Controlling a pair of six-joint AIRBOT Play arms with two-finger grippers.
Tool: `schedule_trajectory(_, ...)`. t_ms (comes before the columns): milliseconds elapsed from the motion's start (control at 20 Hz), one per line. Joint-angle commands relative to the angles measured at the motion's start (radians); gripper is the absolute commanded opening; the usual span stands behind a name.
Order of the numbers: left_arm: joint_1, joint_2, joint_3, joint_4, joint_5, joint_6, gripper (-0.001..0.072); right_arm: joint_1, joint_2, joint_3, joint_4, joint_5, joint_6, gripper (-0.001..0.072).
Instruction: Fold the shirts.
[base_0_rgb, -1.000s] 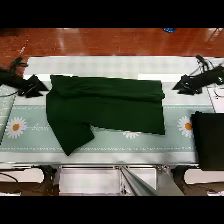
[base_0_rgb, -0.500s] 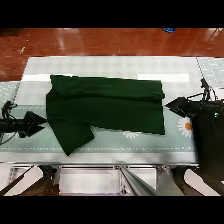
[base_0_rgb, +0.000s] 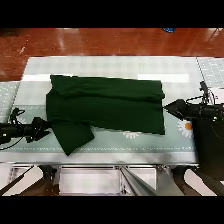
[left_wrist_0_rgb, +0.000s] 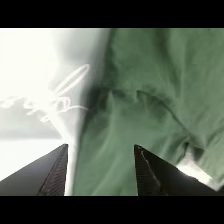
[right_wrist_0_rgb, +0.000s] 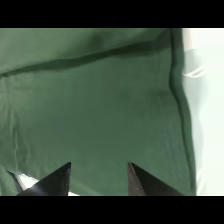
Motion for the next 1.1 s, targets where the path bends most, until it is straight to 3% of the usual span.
schedule_trajectory(0,-0.028,-0.056,-0.005,0.004,0.032,0.003,0.0506,-0.001,0.002,-0.002,0.094,0.007,-0.006,0.0411)
schedule_trajectory(100,-0.088,-0.084,-0.005,-0.007,0.059,0.004,0.0506,-0.008,0.002,0.001,0.175,0.005,-0.031,0.0411)
schedule_trajectory(200,-0.161,-0.101,-0.003,-0.051,0.075,0.029,0.0504,-0.055,0.002,0.018,0.163,0.009,-0.032,0.0411)
schedule_trajectory(250,-0.196,-0.106,0.003,-0.055,0.076,0.036,0.0455,-0.105,0.002,0.025,0.13,0.016,-0.028,0.0411)
schedule_trajectory(300,-0.222,-0.106,0.016,-0.044,0.065,0.037,0.0135,-0.153,0.002,0.026,0.072,0.034,-0.013,0.0411)
schedule_trajectory(350,-0.232,-0.105,0.031,-0.045,0.052,0.037,0.0025,-0.194,0.002,0.025,-0.037,0.067,0.023,0.0411)
schedule_trajectory(450,-0.229,-0.105,0.076,-0.044,-0.002,0.053,0.0025,-0.214,0.002,0.003,-0.29,0.191,0.138,0.0411)
schedule_trajectory(500,-0.228,-0.105,0.094,-0.044,-0.021,0.054,0.0025,-0.202,0.002,-0.032,-0.342,0.24,0.145,0.0411)
schedule_trajectory(900,-0.228,-0.105,0.124,-0.045,-0.071,0.048,0.0026,0.009,-0.066,-0.17,-0.31,0.074,0.191,0.0411)
schedule_trajectory(1050,-0.228,-0.105,0.124,-0.045,-0.071,0.048,0.0026,0.056,-0.12,-0.169,-0.174,-0.059,0.192,0.0411)
